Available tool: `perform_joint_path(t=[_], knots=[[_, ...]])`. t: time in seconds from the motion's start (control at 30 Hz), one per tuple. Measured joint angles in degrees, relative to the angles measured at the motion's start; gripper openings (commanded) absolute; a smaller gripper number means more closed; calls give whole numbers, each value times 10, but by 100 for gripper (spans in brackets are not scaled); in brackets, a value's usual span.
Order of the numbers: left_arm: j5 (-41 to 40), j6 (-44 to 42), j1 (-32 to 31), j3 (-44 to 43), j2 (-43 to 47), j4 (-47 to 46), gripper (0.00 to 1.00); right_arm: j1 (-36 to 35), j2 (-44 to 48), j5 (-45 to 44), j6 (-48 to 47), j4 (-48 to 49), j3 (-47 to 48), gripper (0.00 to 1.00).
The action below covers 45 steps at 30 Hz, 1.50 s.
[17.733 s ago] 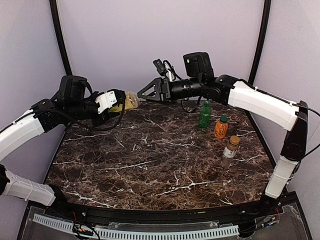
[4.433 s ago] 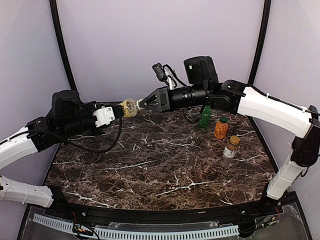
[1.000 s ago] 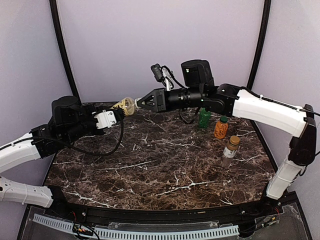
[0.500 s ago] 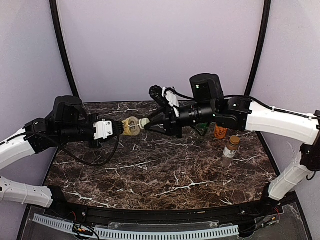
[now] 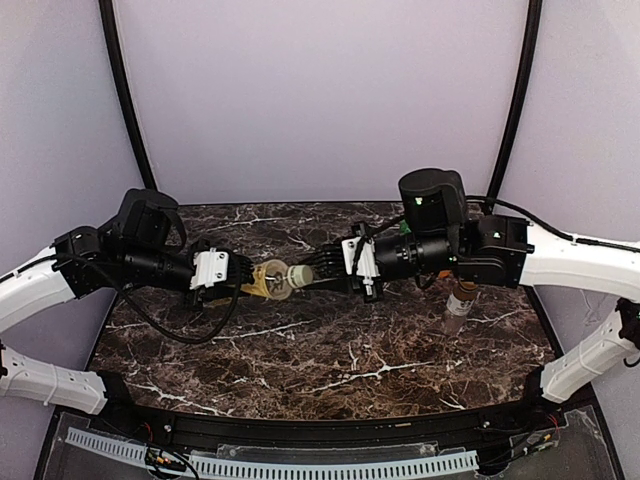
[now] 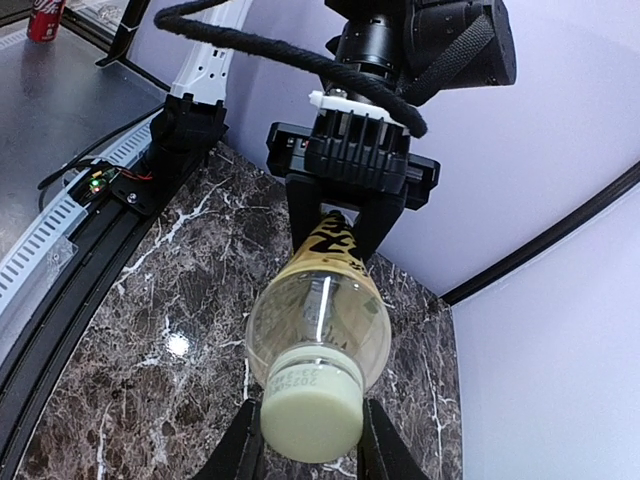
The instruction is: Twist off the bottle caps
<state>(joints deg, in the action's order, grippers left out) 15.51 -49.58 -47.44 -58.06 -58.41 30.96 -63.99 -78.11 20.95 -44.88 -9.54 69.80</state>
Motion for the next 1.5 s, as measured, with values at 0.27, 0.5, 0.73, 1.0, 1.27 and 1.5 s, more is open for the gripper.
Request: perform_joint_path(t=[0.27,0.5,0.73,1.0,1.27,1.5], knots=[[12,6,1,-12,-8,26,17,-3,0,-15,-66,-7,0,0],[20,9,6,-21,-10,52,14,-3,-12,-17,-111,-17,12,0],[23,16,5,-23,-11,46,13,7,-10,-9,-145,-39,28,0],[26,15,1,-23,-19,24,13,8,13,-5,-137,-28,8,0],[30,8,1,-28,-22,32,13,9,3,1,-160,-38,19,0],[30,7,12,-31,-21,77,13,15,-53,7,-211,-101,84,0]])
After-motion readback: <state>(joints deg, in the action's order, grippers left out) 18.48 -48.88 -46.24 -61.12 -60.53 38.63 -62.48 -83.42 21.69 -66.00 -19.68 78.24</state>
